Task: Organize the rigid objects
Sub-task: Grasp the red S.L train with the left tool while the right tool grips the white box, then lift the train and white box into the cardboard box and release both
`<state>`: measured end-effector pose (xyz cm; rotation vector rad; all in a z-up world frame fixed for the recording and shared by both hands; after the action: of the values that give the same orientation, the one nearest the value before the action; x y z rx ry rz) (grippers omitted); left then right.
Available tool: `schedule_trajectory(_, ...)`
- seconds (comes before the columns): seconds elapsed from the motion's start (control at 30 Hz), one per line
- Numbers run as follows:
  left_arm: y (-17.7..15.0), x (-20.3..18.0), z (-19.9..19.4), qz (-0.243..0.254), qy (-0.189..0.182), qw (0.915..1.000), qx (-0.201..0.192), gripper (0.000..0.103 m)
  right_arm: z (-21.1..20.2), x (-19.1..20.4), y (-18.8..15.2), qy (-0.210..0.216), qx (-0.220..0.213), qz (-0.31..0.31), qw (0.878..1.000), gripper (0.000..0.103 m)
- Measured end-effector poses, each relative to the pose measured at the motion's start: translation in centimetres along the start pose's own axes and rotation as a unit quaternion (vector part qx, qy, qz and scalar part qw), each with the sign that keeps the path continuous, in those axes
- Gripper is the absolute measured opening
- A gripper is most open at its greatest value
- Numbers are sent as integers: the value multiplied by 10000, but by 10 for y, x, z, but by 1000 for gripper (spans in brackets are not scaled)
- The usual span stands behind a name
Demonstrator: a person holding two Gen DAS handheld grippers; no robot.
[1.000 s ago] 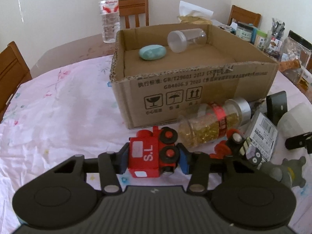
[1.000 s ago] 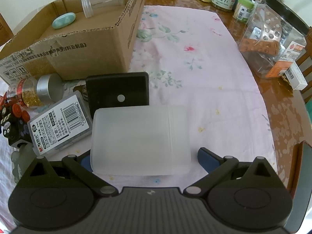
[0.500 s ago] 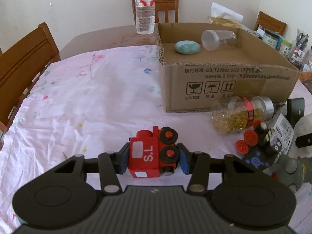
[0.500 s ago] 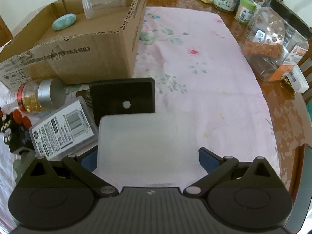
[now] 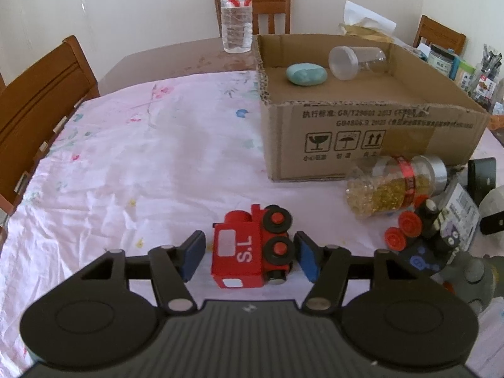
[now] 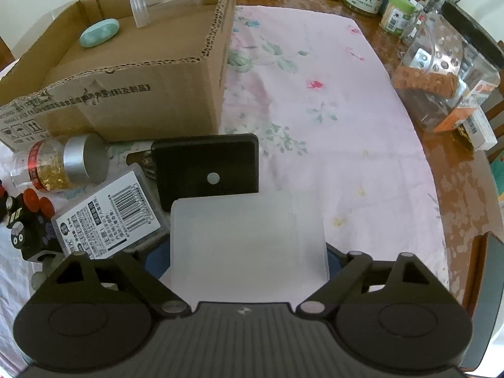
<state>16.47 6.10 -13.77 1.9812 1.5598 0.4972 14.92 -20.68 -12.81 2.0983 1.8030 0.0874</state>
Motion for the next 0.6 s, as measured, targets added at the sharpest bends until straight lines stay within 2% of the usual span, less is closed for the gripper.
schedule_trajectory(0.23, 5, -4, 3, -95, -55, 9998, 135, 61, 0, 1, 3, -74, 8, 4, 10000, 90)
schedule_trajectory(0.4, 8, -4, 3, -161, -35, 9997, 172, 57, -3, 1, 4, -87, 48, 4, 10000, 87)
schedule_trajectory(0.5, 9, -4, 3, -152, -19, 9996, 215, 49, -3, 1, 3, -81, 47, 0, 10000, 87)
schedule_trajectory(0.6, 10, -2, 3, -171, -66, 9995, 267, 48, -4, 0, 2, -38, 50, -20, 10000, 87)
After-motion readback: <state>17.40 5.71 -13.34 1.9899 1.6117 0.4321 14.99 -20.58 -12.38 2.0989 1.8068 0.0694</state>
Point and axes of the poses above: each gripper's, at about its wrist camera, not at the fingertips, and z roughly the way its jaws point, x to its left, y to its top, the point moved 2 cm from there along z, roughly the way its jaws point, and after that the axes turned 7 degrees about -y, right-handed, at the moved point
